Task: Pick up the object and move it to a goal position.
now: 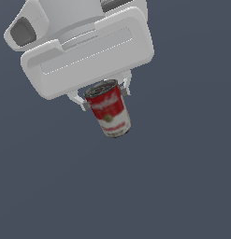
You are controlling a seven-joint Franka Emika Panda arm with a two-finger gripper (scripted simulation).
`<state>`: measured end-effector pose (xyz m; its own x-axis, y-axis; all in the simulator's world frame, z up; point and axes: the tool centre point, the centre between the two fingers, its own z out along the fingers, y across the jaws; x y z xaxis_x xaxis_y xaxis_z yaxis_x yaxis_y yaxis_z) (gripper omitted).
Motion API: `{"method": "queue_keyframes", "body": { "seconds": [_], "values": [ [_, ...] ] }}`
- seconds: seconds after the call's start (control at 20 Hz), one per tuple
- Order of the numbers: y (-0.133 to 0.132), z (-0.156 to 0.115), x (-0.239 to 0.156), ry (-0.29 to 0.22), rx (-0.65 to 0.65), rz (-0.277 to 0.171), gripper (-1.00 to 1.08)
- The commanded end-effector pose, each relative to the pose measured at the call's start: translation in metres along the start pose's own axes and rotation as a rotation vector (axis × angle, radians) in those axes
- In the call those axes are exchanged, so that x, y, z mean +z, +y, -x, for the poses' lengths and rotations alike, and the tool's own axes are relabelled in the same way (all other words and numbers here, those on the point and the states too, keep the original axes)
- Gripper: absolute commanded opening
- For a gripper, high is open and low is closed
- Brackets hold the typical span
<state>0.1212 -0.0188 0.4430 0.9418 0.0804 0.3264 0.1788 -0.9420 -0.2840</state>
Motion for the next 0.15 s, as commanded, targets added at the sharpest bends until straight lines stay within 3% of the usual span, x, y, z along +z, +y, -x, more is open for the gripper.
{"method": "queue_keyframes", "body": {
  "seconds": [0.0, 0.1],
  "values": [
    [-0.0012, -0.0011, -0.0018, 0.004, -0.001, 0.001, -1.00],
    [-0.0013, -0.0008, -0.0010, 0.003, 0.001, 0.002, -1.00]
  ]
}}
